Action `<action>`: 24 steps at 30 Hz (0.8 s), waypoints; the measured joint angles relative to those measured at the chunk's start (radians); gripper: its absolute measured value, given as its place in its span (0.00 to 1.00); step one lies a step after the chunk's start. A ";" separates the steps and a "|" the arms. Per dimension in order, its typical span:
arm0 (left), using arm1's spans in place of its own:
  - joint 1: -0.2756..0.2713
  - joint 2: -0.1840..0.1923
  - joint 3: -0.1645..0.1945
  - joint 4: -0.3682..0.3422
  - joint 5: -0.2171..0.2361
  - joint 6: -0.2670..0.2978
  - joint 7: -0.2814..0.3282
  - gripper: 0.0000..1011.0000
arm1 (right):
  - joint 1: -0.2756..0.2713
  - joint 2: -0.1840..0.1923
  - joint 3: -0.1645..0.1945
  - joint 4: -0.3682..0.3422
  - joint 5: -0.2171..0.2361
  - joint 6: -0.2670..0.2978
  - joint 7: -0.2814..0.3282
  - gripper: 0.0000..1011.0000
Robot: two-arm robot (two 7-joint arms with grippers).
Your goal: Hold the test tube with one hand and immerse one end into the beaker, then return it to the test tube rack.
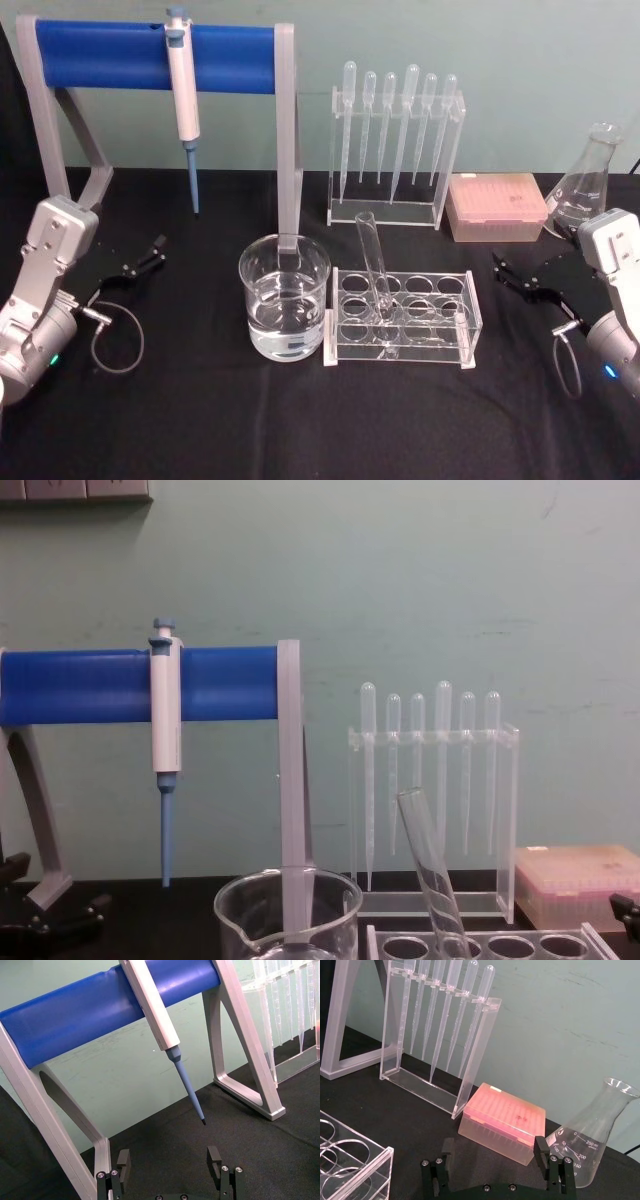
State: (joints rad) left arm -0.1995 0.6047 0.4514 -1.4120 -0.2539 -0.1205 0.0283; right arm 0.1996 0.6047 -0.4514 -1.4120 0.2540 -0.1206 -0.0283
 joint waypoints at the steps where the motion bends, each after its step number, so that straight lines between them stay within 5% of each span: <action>1: 0.000 0.000 0.000 0.000 0.000 0.000 0.000 0.99 | 0.000 0.000 0.000 0.000 0.000 0.000 0.000 0.99; 24: 0.000 0.000 0.000 0.000 0.000 0.000 0.000 0.99 | 0.000 0.000 0.000 0.000 0.000 0.000 0.000 0.99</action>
State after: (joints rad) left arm -0.1996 0.6047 0.4514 -1.4120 -0.2539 -0.1205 0.0283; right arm 0.1996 0.6047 -0.4514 -1.4119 0.2540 -0.1205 -0.0283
